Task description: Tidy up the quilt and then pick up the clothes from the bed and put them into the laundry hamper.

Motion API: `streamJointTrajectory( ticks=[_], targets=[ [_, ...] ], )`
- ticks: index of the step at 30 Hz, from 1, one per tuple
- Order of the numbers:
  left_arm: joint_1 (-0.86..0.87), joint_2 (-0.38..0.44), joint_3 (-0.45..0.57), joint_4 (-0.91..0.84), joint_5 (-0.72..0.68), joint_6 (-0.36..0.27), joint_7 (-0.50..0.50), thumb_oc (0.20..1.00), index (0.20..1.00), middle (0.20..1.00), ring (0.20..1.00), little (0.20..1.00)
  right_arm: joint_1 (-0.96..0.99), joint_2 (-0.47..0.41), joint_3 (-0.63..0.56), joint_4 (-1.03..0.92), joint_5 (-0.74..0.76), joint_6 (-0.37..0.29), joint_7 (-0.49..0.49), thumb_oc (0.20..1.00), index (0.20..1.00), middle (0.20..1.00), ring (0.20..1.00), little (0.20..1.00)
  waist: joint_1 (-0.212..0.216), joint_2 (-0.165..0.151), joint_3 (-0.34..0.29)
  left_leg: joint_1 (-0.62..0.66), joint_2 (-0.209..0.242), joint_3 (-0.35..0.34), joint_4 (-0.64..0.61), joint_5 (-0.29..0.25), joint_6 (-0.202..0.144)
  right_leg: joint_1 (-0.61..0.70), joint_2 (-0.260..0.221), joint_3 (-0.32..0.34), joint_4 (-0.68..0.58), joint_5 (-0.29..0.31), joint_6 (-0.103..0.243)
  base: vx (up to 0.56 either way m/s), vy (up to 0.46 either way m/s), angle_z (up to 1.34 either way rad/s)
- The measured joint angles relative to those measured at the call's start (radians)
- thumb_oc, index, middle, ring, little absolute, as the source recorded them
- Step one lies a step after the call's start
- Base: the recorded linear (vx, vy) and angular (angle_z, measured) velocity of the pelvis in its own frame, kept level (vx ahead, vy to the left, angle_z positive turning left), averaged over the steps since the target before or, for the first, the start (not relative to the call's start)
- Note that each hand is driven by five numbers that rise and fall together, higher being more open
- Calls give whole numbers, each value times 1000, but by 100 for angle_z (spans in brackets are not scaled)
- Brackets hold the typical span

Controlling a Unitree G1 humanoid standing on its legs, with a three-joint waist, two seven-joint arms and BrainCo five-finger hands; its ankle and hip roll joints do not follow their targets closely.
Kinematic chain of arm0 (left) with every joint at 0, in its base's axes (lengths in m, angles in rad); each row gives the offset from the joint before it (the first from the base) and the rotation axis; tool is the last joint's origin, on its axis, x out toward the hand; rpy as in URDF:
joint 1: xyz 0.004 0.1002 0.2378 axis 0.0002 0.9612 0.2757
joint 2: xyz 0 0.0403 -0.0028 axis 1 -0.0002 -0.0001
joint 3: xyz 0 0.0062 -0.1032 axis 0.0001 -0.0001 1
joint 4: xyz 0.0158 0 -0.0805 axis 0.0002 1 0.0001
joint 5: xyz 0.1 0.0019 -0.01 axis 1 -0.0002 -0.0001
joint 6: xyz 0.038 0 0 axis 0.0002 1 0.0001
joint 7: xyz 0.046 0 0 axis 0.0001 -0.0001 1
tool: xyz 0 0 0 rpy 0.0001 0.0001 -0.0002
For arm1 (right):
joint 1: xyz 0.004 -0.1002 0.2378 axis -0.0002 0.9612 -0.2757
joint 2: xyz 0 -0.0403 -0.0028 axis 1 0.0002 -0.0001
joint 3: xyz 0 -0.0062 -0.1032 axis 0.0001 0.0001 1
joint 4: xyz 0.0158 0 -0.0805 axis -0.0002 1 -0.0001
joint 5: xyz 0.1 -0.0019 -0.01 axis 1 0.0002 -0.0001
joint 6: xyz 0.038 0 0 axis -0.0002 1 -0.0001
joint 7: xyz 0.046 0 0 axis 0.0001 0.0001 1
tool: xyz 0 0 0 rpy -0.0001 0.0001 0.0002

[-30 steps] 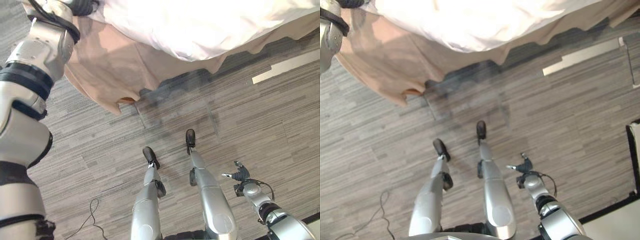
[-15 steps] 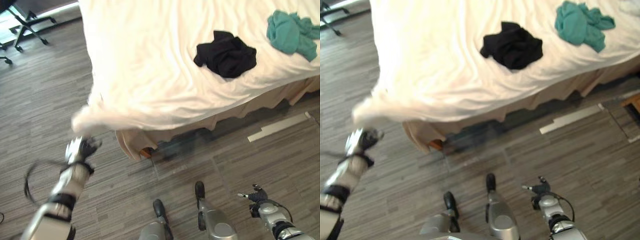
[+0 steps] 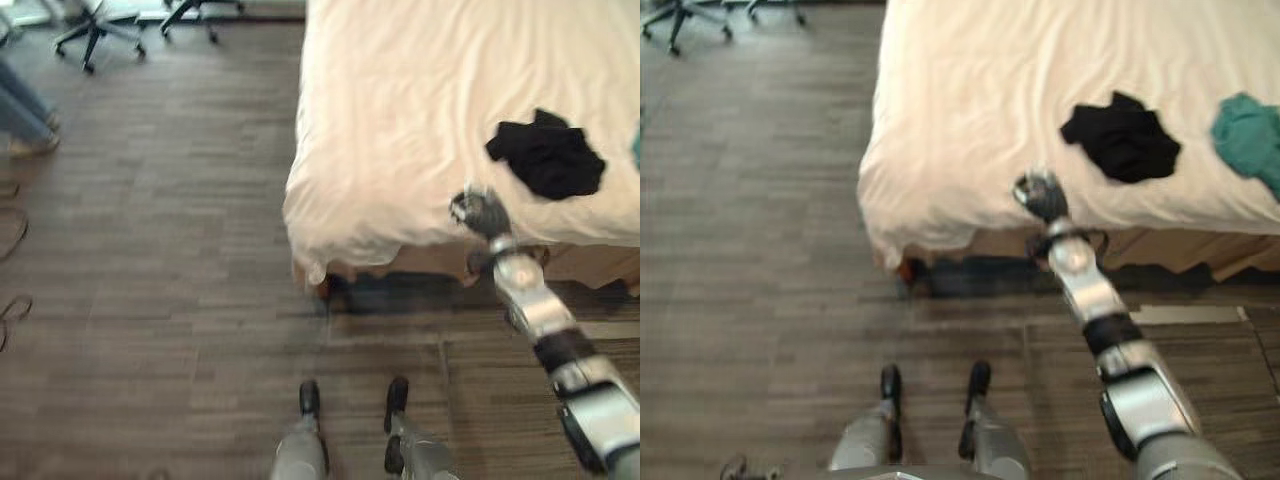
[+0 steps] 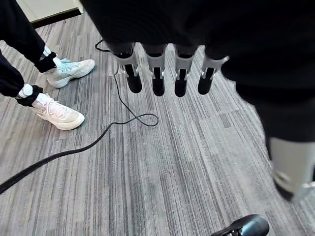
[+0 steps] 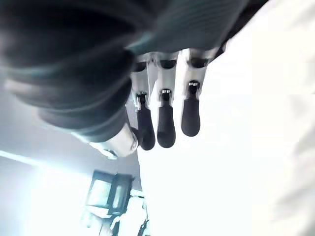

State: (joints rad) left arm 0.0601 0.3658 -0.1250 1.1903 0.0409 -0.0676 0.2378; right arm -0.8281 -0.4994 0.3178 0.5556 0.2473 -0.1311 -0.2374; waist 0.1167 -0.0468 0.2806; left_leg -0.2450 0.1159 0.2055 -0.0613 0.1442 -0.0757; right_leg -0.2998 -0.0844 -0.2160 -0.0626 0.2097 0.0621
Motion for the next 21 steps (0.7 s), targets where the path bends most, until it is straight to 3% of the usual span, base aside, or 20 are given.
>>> streamJointTrajectory(
  ticks=[4,5,7,8,11,13,16,17,18,19,21],
  targets=[
    [-146,23,-105,-102,-4,-37,42,1000,1000,1000,1000,1000,-291,-19,47,97,51,-29,-66,200,200,200,200,200,38,11,147,-145,8,-31,44,1,0,-134,-24,-59,85,-13,-10,-126,-74,23],
    [-188,37,-133,-163,-31,-52,61,1000,1000,1000,1000,1000,-375,-41,77,157,69,-32,-92,200,200,200,200,200,46,6,163,-211,5,-45,49,4,-7,-209,-35,-89,117,-14,-10,-41,-72,65],
    [-263,26,-156,-204,-42,-73,75,1000,1000,1000,1000,1000,-446,-63,105,217,87,-26,-109,200,200,200,200,200,86,23,233,-267,17,-85,25,21,-42,-235,-11,-111,76,-14,-10,-30,-119,45],
    [-271,27,-184,-239,-70,-89,80,1000,1000,1000,1000,1000,-490,-47,154,301,109,-23,-116,200,200,200,200,200,106,16,244,-333,13,-118,14,21,-42,-296,-5,-120,69,-11,-6,-49,-101,23],
    [-275,23,-188,-248,-112,-100,85,1000,1000,1000,1000,1000,-512,29,147,385,130,-119,-164,200,200,200,200,200,131,35,253,-375,10,-145,2,23,-44,-360,-18,-139,130,-10,-6,53,-71,13],
    [-268,19,-168,-199,-143,-98,90,1000,1000,1000,1000,1000,-450,140,162,408,153,-74,-124,200,200,200,200,200,137,51,251,-310,19,-188,9,23,-45,-296,-6,-146,160,-11,-6,40,-58,22],
    [-256,-3,-159,-193,-144,-96,89,1000,1000,1000,1000,1000,-237,230,270,313,156,26,-26,200,200,200,200,200,162,84,241,-226,35,-194,17,23,-44,-193,10,-167,154,-38,-45,33,-4,17],
    [-244,-23,-126,-190,-141,-79,87,1000,1000,1000,1000,1000,-85,241,351,116,157,49,12,200,200,200,200,200,169,104,246,-186,36,-196,22,58,-43,-129,24,-173,122,-35,-46,60,7,6],
    [-231,-27,-113,-190,-135,-71,86,1000,1000,1000,1000,1000,-1,228,397,-7,166,58,41,200,200,200,200,200,159,104,246,-145,34,-192,22,59,-33,-79,22,-173,103,-30,-49,-20,53,11],
    [-222,-27,-102,-192,-134,-64,86,1000,1000,1000,1000,1000,46,191,426,-144,175,58,72,200,200,200,200,200,164,104,246,-112,30,-189,19,55,-30,-39,18,-175,89,-30,-46,8,29,7],
    [-214,-23,-94,-203,-134,-59,86,1000,1000,1000,1000,1000,30,163,356,-270,187,-7,88,200,200,200,200,200,158,100,243,-56,18,-169,17,41,-23,7,4,-163,92,-39,-34,-38,48,-6]
  ],
)
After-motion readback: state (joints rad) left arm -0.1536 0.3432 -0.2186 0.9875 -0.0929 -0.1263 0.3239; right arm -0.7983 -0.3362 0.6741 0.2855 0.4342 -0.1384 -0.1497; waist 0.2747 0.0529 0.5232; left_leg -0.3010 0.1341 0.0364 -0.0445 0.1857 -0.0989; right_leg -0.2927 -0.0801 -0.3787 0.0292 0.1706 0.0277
